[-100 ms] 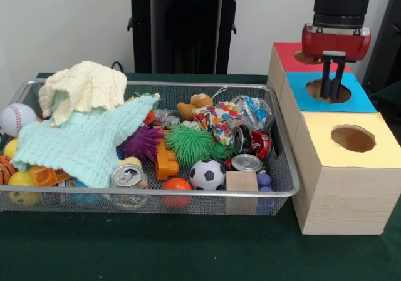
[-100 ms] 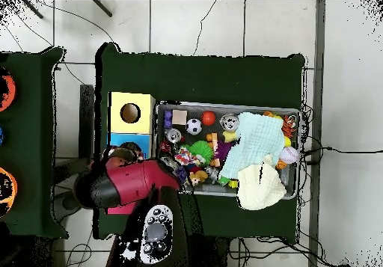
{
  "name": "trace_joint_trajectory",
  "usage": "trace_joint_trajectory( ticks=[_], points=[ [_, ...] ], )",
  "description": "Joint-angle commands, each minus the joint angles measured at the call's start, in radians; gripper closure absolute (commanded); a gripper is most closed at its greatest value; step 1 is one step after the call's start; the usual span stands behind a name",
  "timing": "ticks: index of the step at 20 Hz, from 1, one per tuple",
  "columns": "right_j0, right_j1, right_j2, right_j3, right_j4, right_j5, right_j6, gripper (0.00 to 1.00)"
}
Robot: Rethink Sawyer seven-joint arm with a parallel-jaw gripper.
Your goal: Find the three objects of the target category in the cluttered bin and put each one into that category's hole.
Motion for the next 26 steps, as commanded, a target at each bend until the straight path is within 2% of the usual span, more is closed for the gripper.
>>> trace_joint_trajectory(
  ticks=[1, 2, 5, 17, 20, 21, 26],
  points=[
    [-0.113, -0.064, 0.098, 0.081, -0.029, 0.147, -0.056, 1.00],
    [-0.149, -0.081, 0.120, 0.095, -0.029, 0.150, -0.079, 1.00],
    [-0.179, -0.100, 0.144, 0.110, -0.034, 0.158, -0.091, 1.00],
    [-0.259, -0.137, 0.191, 0.150, -0.071, 0.153, -0.109, 1.00],
    [-0.255, -0.137, 0.169, 0.146, -0.115, 0.132, -0.104, 1.00],
    [-0.254, -0.137, 0.162, 0.145, -0.130, 0.126, -0.102, 0.00],
    [-0.220, -0.127, 0.120, 0.129, -0.148, 0.122, -0.056, 0.00]
  ],
)
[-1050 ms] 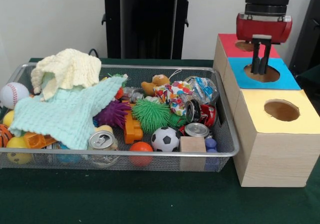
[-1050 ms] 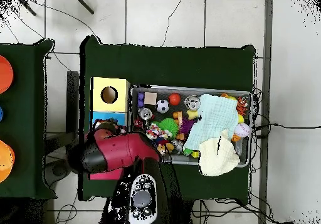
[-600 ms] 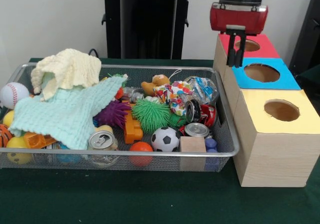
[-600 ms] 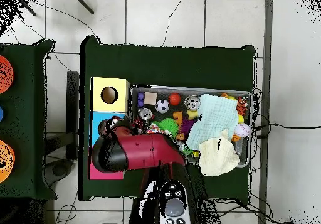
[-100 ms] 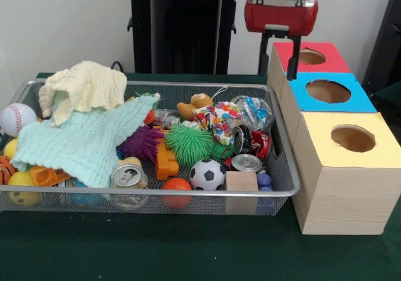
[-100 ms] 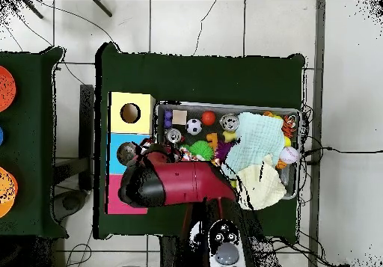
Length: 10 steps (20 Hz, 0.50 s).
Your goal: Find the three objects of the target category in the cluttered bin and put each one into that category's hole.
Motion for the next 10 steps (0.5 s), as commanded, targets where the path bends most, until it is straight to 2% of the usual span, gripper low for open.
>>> trace_joint_trajectory(
  ticks=[1, 7, 10],
  points=[
    [0.019, 0.011, 0.025, 0.035, -0.093, 0.075, -0.044, 0.00],
    [0.029, 0.025, 0.003, 0.021, -0.110, 0.063, -0.004, 0.00],
    [0.062, 0.032, -0.048, 0.017, -0.095, 0.039, 0.067, 0.00]
  ],
)
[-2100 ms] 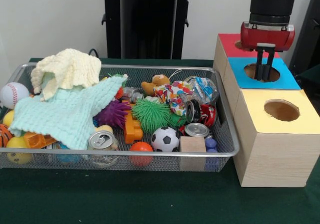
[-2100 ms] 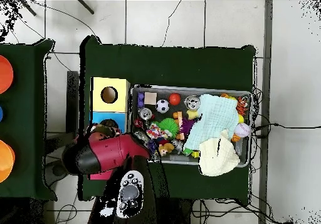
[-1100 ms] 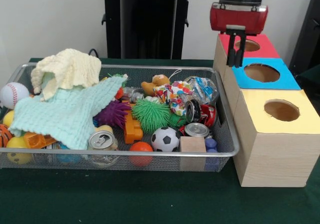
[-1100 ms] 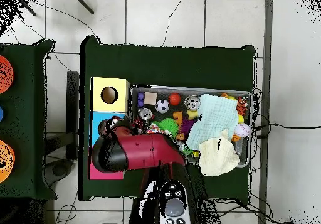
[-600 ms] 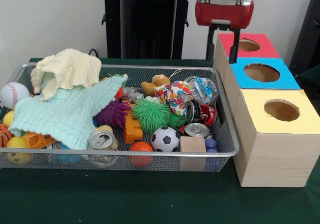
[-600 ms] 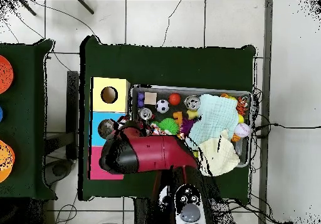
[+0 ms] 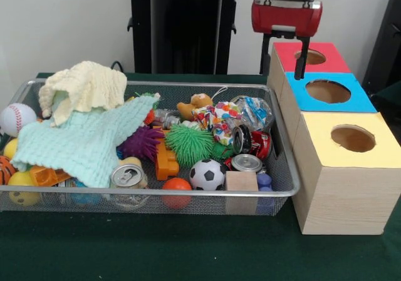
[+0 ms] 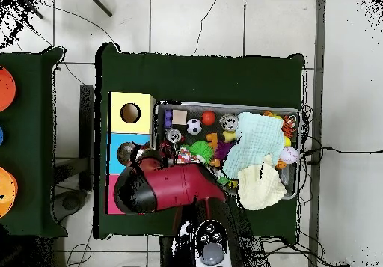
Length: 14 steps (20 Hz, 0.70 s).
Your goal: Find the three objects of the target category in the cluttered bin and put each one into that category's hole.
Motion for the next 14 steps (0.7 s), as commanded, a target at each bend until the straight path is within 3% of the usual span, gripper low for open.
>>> trace_joint_trajectory(
  ticks=[1, 4, 8, 14],
  points=[
    [0.060, 0.042, -0.087, 0.013, -0.005, 0.022, 0.133, 0.00],
    [0.150, 0.079, -0.213, 0.006, 0.096, -0.030, 0.330, 0.00],
    [0.190, 0.097, -0.274, 0.017, 0.243, -0.029, 0.453, 0.00],
    [0.220, 0.123, -0.317, 0.030, 0.424, -0.054, 0.506, 0.00]
  ],
)
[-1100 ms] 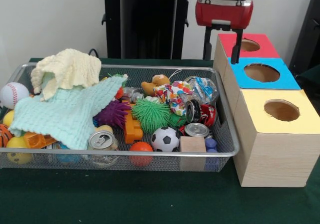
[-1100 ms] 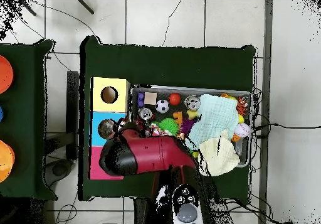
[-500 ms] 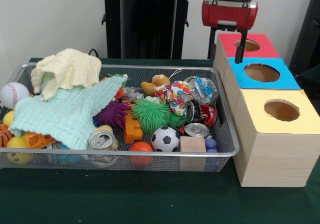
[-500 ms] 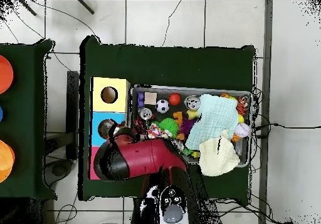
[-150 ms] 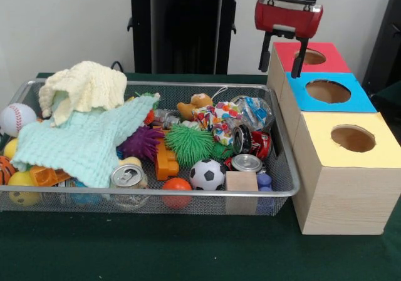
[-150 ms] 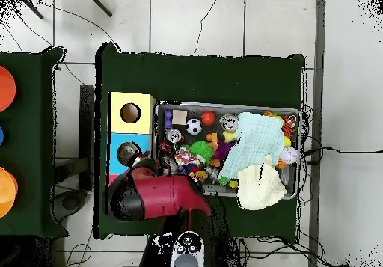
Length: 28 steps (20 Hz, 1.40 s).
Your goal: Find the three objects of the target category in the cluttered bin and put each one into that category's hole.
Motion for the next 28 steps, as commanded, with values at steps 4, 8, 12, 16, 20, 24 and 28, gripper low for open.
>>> trace_joint_trajectory(
  ticks=[4, 8, 12, 16, 20, 24, 28],
  points=[
    [0.086, 0.116, -0.173, -0.006, 0.325, -0.067, 0.497, 0.00],
    [0.019, 0.104, -0.113, -0.007, 0.347, -0.051, 0.427, 0.00],
    [-0.066, 0.088, -0.051, -0.012, 0.344, -0.019, 0.357, 0.00],
    [-0.122, 0.070, -0.015, -0.003, 0.348, -0.013, 0.325, 0.00],
    [-0.166, 0.077, 0.006, 0.016, 0.328, -0.040, 0.301, 0.00],
    [-0.188, 0.102, 0.009, 0.026, 0.299, -0.079, 0.296, 0.00],
    [-0.092, 0.166, -0.085, 0.013, 0.344, -0.076, 0.402, 0.00]
  ],
)
